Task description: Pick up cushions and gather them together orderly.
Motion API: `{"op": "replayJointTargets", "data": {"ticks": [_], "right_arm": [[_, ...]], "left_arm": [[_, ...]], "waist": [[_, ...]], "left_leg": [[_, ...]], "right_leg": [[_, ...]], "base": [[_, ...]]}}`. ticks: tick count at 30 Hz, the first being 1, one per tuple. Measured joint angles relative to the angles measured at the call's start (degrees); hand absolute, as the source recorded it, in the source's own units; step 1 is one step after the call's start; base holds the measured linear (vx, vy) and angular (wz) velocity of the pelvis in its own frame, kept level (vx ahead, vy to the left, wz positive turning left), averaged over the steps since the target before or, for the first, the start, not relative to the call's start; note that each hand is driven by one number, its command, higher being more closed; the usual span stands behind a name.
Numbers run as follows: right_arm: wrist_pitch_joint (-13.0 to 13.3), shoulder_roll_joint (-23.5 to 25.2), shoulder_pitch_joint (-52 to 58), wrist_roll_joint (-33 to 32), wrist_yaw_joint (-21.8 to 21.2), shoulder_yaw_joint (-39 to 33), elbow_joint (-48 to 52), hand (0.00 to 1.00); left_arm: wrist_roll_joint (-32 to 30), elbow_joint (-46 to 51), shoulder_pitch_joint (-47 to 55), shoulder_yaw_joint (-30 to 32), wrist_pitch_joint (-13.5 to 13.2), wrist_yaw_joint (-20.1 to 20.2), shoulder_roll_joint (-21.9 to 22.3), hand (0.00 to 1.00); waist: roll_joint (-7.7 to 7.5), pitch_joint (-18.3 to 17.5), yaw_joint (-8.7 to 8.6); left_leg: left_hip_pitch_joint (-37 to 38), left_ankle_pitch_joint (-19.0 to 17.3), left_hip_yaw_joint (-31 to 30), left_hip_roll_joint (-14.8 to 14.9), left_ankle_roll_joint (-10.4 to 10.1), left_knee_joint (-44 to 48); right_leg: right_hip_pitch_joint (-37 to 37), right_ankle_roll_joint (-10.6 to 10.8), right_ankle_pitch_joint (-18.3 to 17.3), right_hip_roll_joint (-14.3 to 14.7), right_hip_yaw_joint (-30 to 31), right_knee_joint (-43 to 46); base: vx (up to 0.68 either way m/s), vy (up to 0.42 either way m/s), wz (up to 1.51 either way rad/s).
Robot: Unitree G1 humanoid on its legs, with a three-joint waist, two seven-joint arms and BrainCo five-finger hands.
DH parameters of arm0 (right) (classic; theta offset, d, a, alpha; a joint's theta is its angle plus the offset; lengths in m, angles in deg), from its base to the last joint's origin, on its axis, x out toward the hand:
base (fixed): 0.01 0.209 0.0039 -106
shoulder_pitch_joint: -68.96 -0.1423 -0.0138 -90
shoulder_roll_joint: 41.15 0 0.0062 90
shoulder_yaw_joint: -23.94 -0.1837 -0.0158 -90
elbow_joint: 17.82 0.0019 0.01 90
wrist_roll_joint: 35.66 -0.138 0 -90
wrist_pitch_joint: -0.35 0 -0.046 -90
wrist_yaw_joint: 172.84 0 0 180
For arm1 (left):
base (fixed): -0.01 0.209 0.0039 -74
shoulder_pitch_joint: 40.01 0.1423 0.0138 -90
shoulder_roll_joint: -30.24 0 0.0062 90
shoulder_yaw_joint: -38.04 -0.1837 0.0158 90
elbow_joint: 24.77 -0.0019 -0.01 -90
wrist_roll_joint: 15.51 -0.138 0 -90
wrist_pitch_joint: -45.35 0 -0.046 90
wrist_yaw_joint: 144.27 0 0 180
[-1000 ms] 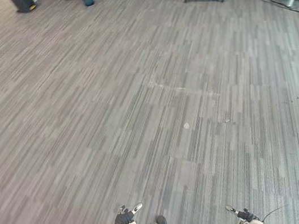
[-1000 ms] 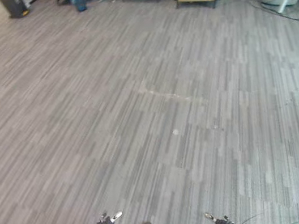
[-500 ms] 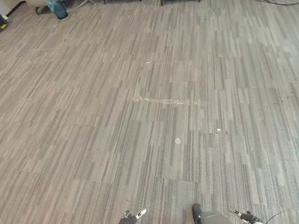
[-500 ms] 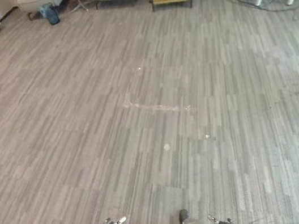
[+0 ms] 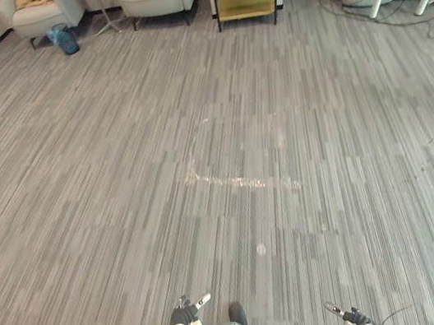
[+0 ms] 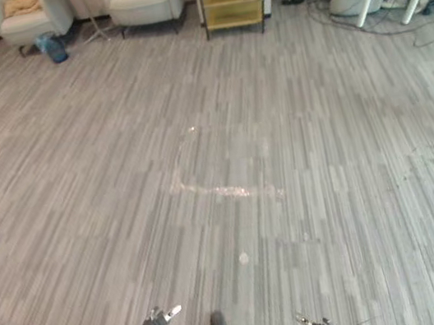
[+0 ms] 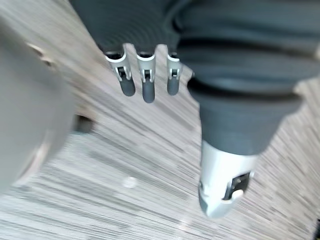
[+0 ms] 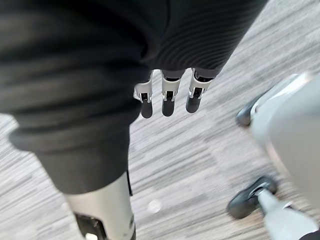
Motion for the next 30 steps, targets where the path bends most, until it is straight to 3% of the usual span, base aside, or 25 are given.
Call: {"op": "replayJointTargets", "data": {"ticks": [2, 3, 5, 7, 8, 9, 10, 11, 12, 13, 14, 15, 16, 17, 19, 21, 23, 25, 26, 27, 28, 29, 30], "right_arm": [[0.12, -0.40, 0.76, 0.22, -0.03, 0.47, 1.77, 0.00], [0.27, -0.92, 0.29, 0.25, -0.05, 0.35, 2.23, 0.00], [0.44, -0.72, -0.33, 0.25, -0.17, 0.30, 1.89, 0.00], [0.49, -0.61, -0.96, -0.07, -0.35, -0.53, 0.65, 0.00], [0.59, -0.86, -1.21, -0.18, -0.26, -1.47, -0.59, 0.00], [0.57, -0.92, -0.99, -0.18, -0.24, -1.71, -0.90, 0.00], [0.53, -1.12, -0.51, -0.14, -0.17, -2.60, -2.13, 0.00], [0.35, -1.65, -0.51, -0.30, -0.15, -3.09, -2.98, 0.00], [0.25, -2.06, -0.39, -0.13, 0.00, -4.19, -3.07, 0.00], [0.22, -2.20, -0.58, -0.13, 0.05, -4.63, -2.34, 0.00], [0.37, -2.51, -0.56, -0.15, 0.06, -4.23, -1.73, 0.00], [0.37, -2.63, -0.41, -0.18, 0.21, -2.82, -0.66, 0.00], [0.39, -2.69, -0.53, -0.24, 0.32, -0.77, 0.01, 0.00], [0.42, -2.60, -0.64, -0.23, 0.36, 0.27, -0.01, 0.00], [0.38, -1.78, -0.67, -0.34, 0.36, 0.30, -0.17, 0.00], [0.47, -1.56, -0.82, -0.59, 0.36, -0.13, 0.05, 0.00], [0.44, -1.67, -1.27, -1.83, 0.39, -0.42, 0.02, 0.00], [0.15, -2.17, -1.01, -1.94, 0.44, -1.25, -0.41, 0.00], [0.06, -2.18, -1.01, -1.95, 0.52, -1.27, -0.47, 0.00], [0.05, -2.41, -1.10, -1.91, 0.56, -1.26, -0.62, 0.00], [0.07, -1.94, -1.04, -1.83, 0.51, -1.22, -0.66, 0.00], [0.09, -1.88, -0.83, -1.69, 0.39, -1.18, -0.57, 0.00], [0.14, -1.95, -0.80, -1.09, 0.27, -1.12, -0.07, 0.00]], "left_arm": [[0.01, -0.67, -0.32, -1.07, 0.35, -0.02, 0.21, 0.00], [0.05, -1.94, -0.38, -2.38, 0.40, -0.02, 0.04, 0.00], [0.10, -2.64, -0.92, -3.16, 0.49, -0.16, -0.67, 0.00], [0.04, -3.56, -1.43, -5.17, 0.49, -0.10, -1.71, 0.00], [-0.06, -3.92, -1.47, -6.84, 0.50, -0.12, -2.32, 0.00], [-0.11, -4.06, -1.46, -7.08, 0.50, -0.08, -2.54, 0.00], [-0.23, -4.56, -1.09, -7.00, 0.46, 0.02, -2.92, 0.00], [-0.41, -4.98, -0.86, -6.54, 0.42, -0.01, -2.52, 0.00], [-0.67, -4.85, -0.36, -5.85, 0.41, 0.12, -1.74, 0.00], [-0.73, -4.71, -0.29, -4.83, 0.33, 0.09, -0.89, 0.00], [-0.71, -4.70, -0.22, -3.69, 0.40, 0.09, -0.75, 0.00], [-0.65, -3.93, -0.20, -1.60, 0.46, 0.05, 0.21, 0.00], [-0.49, -2.59, 0.26, -0.89, 0.26, 0.05, 0.49, 0.00], [-0.48, -2.33, 0.11, -0.87, 0.24, 0.07, 0.48, 0.00], [-0.43, -0.86, 0.11, -1.56, -0.07, 0.12, 0.70, 0.00], [-0.27, -0.22, 0.11, -2.07, -0.56, 0.12, 0.98, 0.00], [-0.32, 0.22, 0.07, -2.41, -0.79, 0.11, 1.36, 0.00], [-0.51, 0.00, 0.10, -4.12, -0.81, 0.13, 1.23, 0.00], [-0.53, -0.03, 0.09, -4.27, -0.80, 0.14, 1.20, 0.00], [-0.60, -0.34, -0.01, -4.29, -0.79, 0.20, 0.93, 0.00], [-0.62, -0.39, 0.07, -4.30, -0.70, 0.25, 0.07, 0.00], [-0.63, -0.41, 0.04, -4.30, -0.53, 0.23, 0.28, 0.00], [-0.63, -0.41, 0.05, -4.13, -0.41, 0.21, 0.30, 0.00]], "waist": [[0.91, 0.18, -0.72], [2.70, 1.12, -0.80], [2.18, 1.22, -2.28], [1.74, 1.35, -3.28], [0.94, 1.66, -3.97], [0.32, 1.85, -4.19], [-0.65, 2.18, -4.34], [0.54, 2.55, -4.65], [2.25, 2.26, -4.90], [3.57, 1.83, -4.92], [4.29, 1.75, -5.15], [5.11, 1.94, -5.20], [5.05, 2.28, -4.35], [5.08, 2.42, -3.98], [4.15, 2.71, -2.41], [3.83, 2.58, -2.30], [4.17, 2.45, -2.32], [5.30, 1.96, -2.10], [5.65, 1.73, -1.89], [5.12, 1.30, -1.04], [3.32, -0.31, -0.64], [2.65, -0.58, -0.65], [1.90, -0.57, -0.46]], "left_leg": [[5.84, -0.48, -0.48, 0.35, -0.08, -2.21], [10.53, -0.48, -0.45, 1.35, -0.08, -5.91], [14.39, -0.55, -1.16, 2.04, 0.00, -8.85], [15.49, -1.49, -3.78, 3.05, 0.72, -9.40], [16.60, -1.86, -5.70, 2.85, 0.38, -10.10], [17.34, -2.39, -6.74, 2.50, -0.49, -10.10], [19.35, -4.27, -9.28, 2.21, -2.44, -9.71], [20.43, -5.31, -10.82, 3.11, -3.23, -8.81], [19.85, -5.57, -11.61, 4.70, -3.67, -4.80], [15.68, -5.37, -12.20, 5.77, -4.11, 5.18], [12.23, -4.43, -12.02, 6.25, -5.86, 12.65], [6.53, 0.77, -11.18, 7.93, -10.01, 25.22], [1.92, 1.19, -9.71, 10.42, -9.74, 35.36], [0.17, -0.43, -8.10, 11.46, -8.40, 38.58], [-2.74, -5.32, -3.21, 11.79, -6.42, 35.08], [-4.96, -6.07, -0.53, 9.96, -6.14, 25.29], [-7.67, -4.75, -0.94, 6.98, -6.53, 11.87], [-9.48, 1.04, -4.64, 5.11, -7.51, -2.23], [-9.91, 2.83, -5.47, 5.14, -7.00, -3.68], [-9.16, 8.64, -6.92, 4.51, -4.47, -3.67], [-8.24, 7.65, -5.54, 2.39, -2.00, -3.21], [-7.67, 6.60, -3.82, 1.98, -1.45, -2.53], [-6.04, 4.36, -1.82, 1.26, -0.79, -1.31]], "right_leg": [[-4.62, -4.08, -1.66, -1.74, -4.91, 4.76], [-6.66, -7.50, -3.52, -2.51, -9.64, 0.74], [-10.56, -8.79, -3.97, -2.26, -13.28, -8.75], [-13.25, -10.03, 0.40, 0.18, -12.29, -24.10], [-13.04, -10.19, 7.70, 0.98, -11.41, -38.29], [-12.88, -9.71, 10.84, 0.85, -11.01, -42.80], [-12.40, -11.51, 16.62, 0.98, -9.89, -44.67], [-12.47, -13.76, 18.61, 1.77, -9.94, -41.56], [-12.49, -14.79, 14.90, 2.64, -10.67, -38.34], [-11.57, -15.04, 12.67, 2.64, -11.61, -37.32], [-10.66, -15.71, 11.56, 2.97, -12.10, -37.16], [-8.62, -16.88, 10.04, 3.91, -11.89, -37.41], [-5.79, -18.24, 8.33, 4.86, -11.33, -37.86], [-3.61, -19.08, 7.26, 5.34, -10.97, -38.59], [4.08, -18.88, 5.92, 4.56, -10.18, -42.04], [7.42, -18.20, 4.40, 3.26, -9.76, -43.82], [9.82, -17.20, 2.55, 2.58, -9.47, -45.23], [12.68, -15.18, 0.47, 3.66, -8.85, -47.30], [13.31, -14.54, -0.19, 4.08, -8.64, -47.46], [14.51, -13.13, -2.08, 3.72, -6.72, -47.13], [15.01, -11.03, -3.98, 1.28, -4.61, -45.56], [14.15, -9.94, -4.65, 0.40, -3.11, -42.98], [10.91, -7.15, -5.81, -0.57, -0.29, -33.95]], "base": [[0.58, 0.146, -0.03], [0.32, 0.065, -0.01], [0.44, 0.003, 0.25], [0.49, -0.112, 0.58], [0.39, -0.151, 0.63], [0.63, -0.289, 0.81], [0.54, -0.280, 0.68], [0.63, -0.323, 0.54], [0.50, -0.244, 0.26], [0.47, -0.224, 0.14], [0.47, -0.231, 0.15], [0.47, -0.204, -0.02], [0.47, -0.191, -0.18], [0.47, -0.152, -0.30], [0.47, -0.136, -0.31], [0.32, -0.046, -0.16], [0.38, 0.016, -0.02], [0.53, 0.142, -0.07], [0.62, 0.236, -0.41], [0.60, 0.248, -0.63], [0.61, 0.229, -0.69], [0.58, 0.207, -0.74], [0.42, 0.145, -0.64]]}}
